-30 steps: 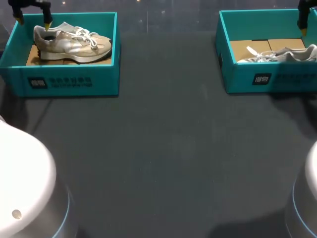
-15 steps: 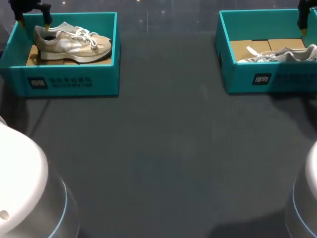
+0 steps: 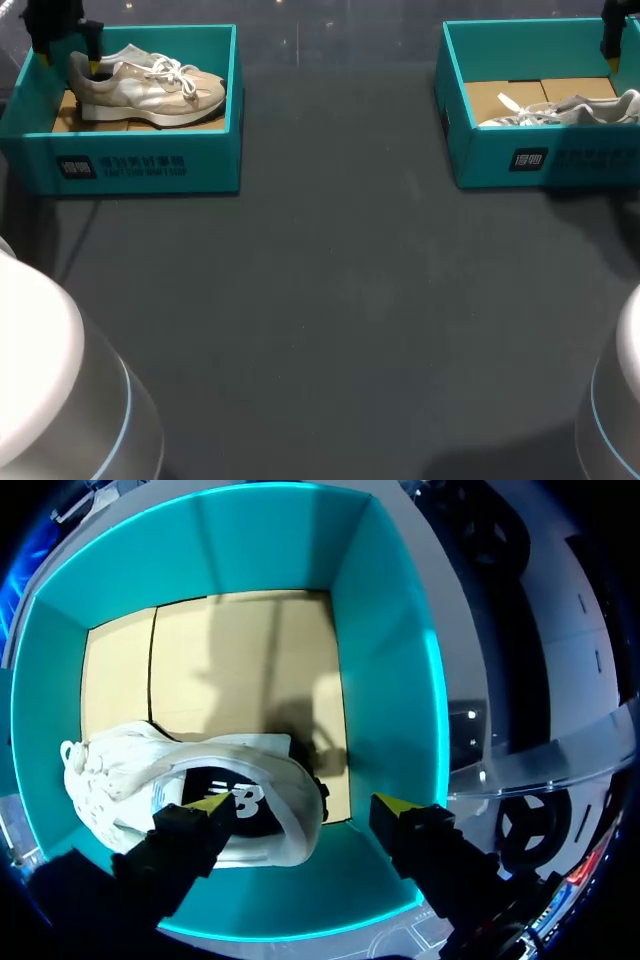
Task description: Take the shoe out of the shoebox, open the shoe tongue, remove and reinsert the insole, then place the shoe into the shoebox
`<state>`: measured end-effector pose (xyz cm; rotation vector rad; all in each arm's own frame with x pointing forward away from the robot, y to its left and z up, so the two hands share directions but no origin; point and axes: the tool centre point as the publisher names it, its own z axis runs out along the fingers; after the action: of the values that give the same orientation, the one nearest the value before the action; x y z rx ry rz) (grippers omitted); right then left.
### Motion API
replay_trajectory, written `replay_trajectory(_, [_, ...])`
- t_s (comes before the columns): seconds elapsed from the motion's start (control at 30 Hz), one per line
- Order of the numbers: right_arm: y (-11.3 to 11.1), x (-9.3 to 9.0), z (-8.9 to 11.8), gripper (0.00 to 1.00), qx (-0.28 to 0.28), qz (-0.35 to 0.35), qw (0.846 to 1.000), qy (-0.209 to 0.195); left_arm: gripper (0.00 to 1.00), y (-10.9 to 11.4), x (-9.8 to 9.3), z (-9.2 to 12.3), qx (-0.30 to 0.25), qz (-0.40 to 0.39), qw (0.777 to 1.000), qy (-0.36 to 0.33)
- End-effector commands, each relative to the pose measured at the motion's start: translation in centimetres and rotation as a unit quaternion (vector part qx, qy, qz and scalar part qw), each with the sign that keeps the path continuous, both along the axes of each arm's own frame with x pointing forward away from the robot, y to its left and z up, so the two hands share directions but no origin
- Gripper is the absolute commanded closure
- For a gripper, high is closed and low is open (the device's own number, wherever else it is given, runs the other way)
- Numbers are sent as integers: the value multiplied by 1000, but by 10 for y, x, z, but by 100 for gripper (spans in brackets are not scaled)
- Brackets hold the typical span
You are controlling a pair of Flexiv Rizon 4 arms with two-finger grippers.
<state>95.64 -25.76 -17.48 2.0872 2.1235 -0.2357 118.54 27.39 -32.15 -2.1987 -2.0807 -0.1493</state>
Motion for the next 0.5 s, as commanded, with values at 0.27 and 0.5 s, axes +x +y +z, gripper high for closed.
replay_trajectory(0.27, [0,-1,0,0,0,0,1000,0,17,1,16,-20,3,2,1000,13])
replay_trajectory(0.5, [0,-1,0,0,0,0,1000,0,21,5,15,-31,6,-1,1000,21])
